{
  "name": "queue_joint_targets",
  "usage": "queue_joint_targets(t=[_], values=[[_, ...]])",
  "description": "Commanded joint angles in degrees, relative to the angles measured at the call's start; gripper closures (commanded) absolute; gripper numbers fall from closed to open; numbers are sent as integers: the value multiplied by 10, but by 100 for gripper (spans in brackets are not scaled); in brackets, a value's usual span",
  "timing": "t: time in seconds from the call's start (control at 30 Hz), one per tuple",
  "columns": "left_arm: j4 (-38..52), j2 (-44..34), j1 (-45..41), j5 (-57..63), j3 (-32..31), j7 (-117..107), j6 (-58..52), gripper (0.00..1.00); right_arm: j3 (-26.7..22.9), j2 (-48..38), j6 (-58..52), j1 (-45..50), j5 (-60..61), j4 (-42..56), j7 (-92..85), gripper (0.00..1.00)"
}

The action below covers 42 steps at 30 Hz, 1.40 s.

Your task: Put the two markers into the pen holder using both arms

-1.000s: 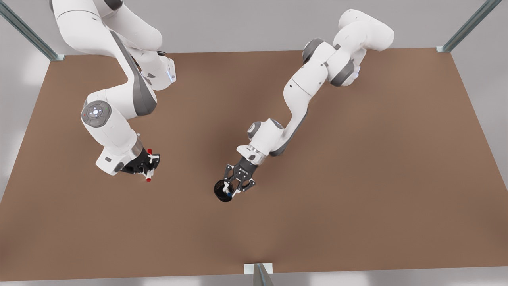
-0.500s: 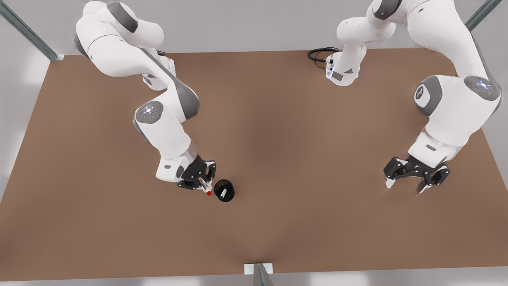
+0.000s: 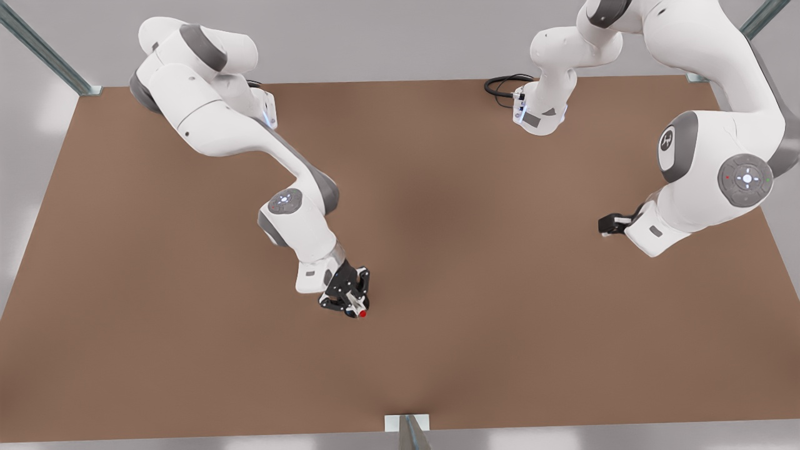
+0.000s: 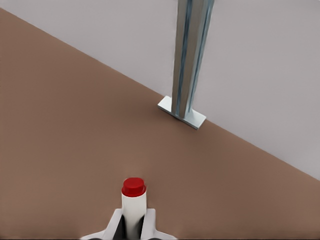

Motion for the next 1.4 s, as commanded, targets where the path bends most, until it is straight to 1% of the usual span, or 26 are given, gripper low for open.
queue_joint_targets(t=[0.0,0.03,0.17,0.23,0.3,0.37,0.57,0.67,0.7,0.73,0.77,0.9,0.93,0.97,1.0,1.03,1.07,1.1,1.13,1.17,1.2,1.23,1.27,1.3,1.33,1.37], values=[[0,-1,0,1,0,-24,-28,0,-2,-3,139,-11,-19,-37,33,79],[0,-1,0,2,0,-24,-28,0,-2,-3,149,-14,-24,-44,34,79],[1,-2,0,2,0,-24,-28,0,-4,-1,246,-14,-26,-91,38,79],[1,-2,0,1,0,-25,-28,0,-23,6,281,-12,-53,-92,39,79],[1,-2,0,1,-1,-24,-28,0,-40,7,309,-10,-55,-88,38,79],[1,-2,-1,1,0,-25,-28,0,-50,12,314,-10,-84,-82,39,79],[0,-2,0,1,-1,-25,-27,0,-50,35,342,0,-84,-84,38,79],[0,-1,-1,1,-1,-25,-25,0,-65,54,356,0,-88,-90,37,79],[0,-1,-1,1,-1,-25,-25,0,-69,53,358,-6,-113,-100,38,79],[0,-1,-1,0,-1,-25,-25,0,-72,50,368,-10,-116,-113,37,7],[0,-1,-1,0,-1,-25,-25,0,-72,50,371,-10,-120,-114,37,0],[-1,-1,-7,0,0,-26,-25,0,-72,46,368,-12,-125,-113,36,0],[0,-1,-6,0,-1,-26,-25,0,-72,29,350,-17,-125,-110,36,0],[0,-1,-6,0,0,-26,-25,0,-61,-22,266,-34,-126,-112,36,0],[0,-1,-6,0,0,-26,-25,0,-44,-93,142,-43,-122,-113,37,0],[0,-2,-5,-4,-1,-26,-25,0,-2,-144,17,-69,-114,-108,37,0],[1,-2,-3,-5,-1,-27,-25,0,125,-210,-153,-196,-43,-107,35,0],[1,-2,-3,-4,0,-26,-25,0,311,-241,-339,-394,40,-91,40,0],[1,-1,-6,1,2,-26,-25,0,396,-237,-394,-523,73,-86,34,0],[1,0,-4,2,1,-26,-28,0,214,-357,-436,-402,223,-90,1,0],[3,4,-3,0,1,-26,-26,0,-23,-389,-445,-200,264,-111,-41,0],[8,12,-3,2,1,-24,-19,0,-164,-378,-485,-82,264,-106,-59,0],[10,13,-3,2,1,-23,-5,0,-179,-332,-538,-74,258,-51,-62,0],[10,13,-4,2,0,-23,0,0,-239,-291,-575,-24,257,13,-74,0],[10,13,-4,2,1,-24,-1,0,-240,-252,-624,-16,252,81,-74,0],[10,13,-3,2,1,-24,0,0,-240,-242,-651,-15,250,99,-74,0]])
